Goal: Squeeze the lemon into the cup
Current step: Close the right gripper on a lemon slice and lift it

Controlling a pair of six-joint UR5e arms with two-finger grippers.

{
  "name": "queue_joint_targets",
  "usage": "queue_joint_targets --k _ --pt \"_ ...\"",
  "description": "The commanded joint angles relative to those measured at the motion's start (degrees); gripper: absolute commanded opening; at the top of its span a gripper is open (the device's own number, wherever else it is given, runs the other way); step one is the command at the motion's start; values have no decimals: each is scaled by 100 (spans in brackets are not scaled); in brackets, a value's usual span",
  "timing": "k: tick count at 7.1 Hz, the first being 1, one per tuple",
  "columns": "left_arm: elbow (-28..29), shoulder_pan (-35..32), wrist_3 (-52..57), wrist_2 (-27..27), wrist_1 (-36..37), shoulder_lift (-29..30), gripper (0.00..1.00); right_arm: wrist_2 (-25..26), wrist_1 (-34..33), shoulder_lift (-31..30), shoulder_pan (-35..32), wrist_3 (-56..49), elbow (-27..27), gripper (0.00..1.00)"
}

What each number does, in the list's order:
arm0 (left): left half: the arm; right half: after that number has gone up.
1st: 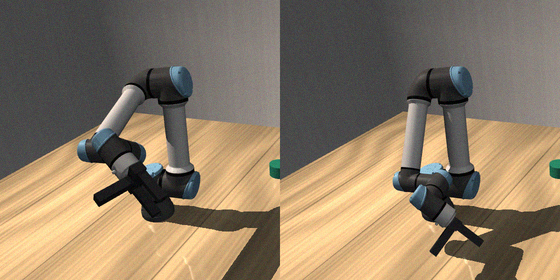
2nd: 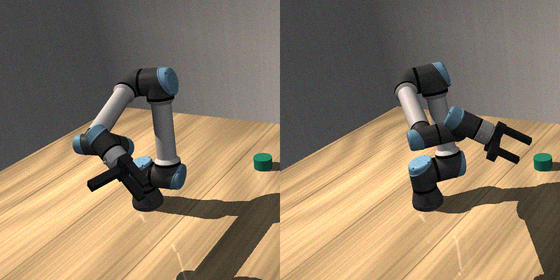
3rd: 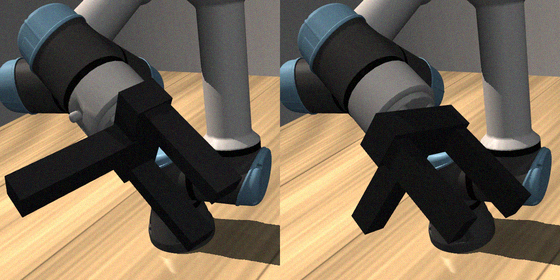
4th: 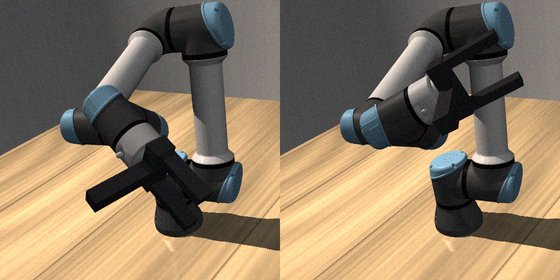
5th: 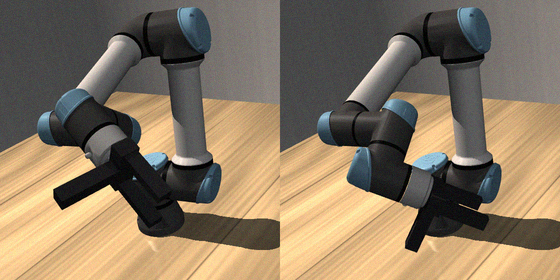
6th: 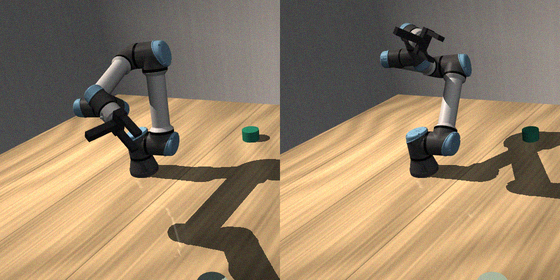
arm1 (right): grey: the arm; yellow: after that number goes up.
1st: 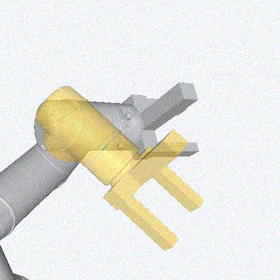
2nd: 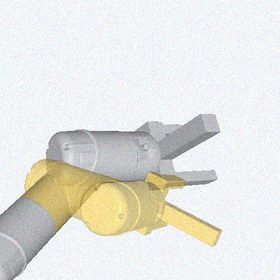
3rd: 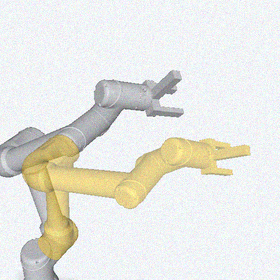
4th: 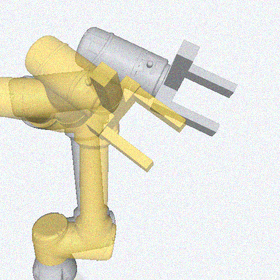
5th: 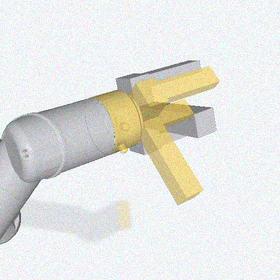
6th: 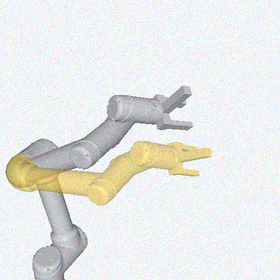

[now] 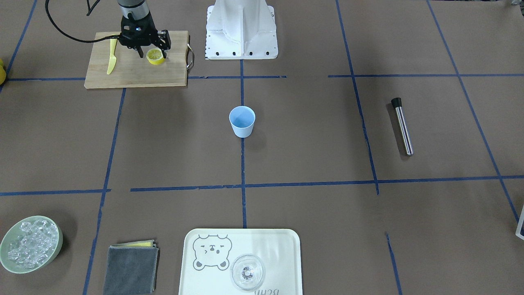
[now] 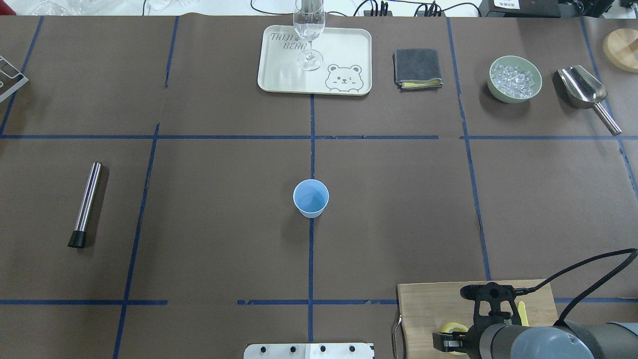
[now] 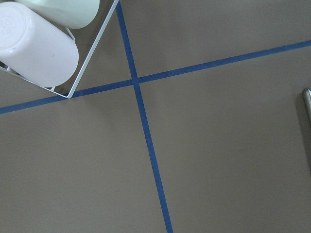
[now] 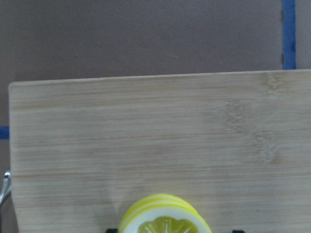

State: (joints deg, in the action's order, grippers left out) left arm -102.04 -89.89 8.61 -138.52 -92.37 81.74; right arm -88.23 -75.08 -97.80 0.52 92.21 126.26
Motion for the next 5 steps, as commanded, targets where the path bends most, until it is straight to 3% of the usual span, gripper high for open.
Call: queue_joint_targets --k 1,5 --pt "-52 -2 0 0 0 -88 100 -45 11 7 -17 8 66 44" --pt "-35 -2 9 -9 0 -97 100 -71 2 -37 -52 8 275 42"
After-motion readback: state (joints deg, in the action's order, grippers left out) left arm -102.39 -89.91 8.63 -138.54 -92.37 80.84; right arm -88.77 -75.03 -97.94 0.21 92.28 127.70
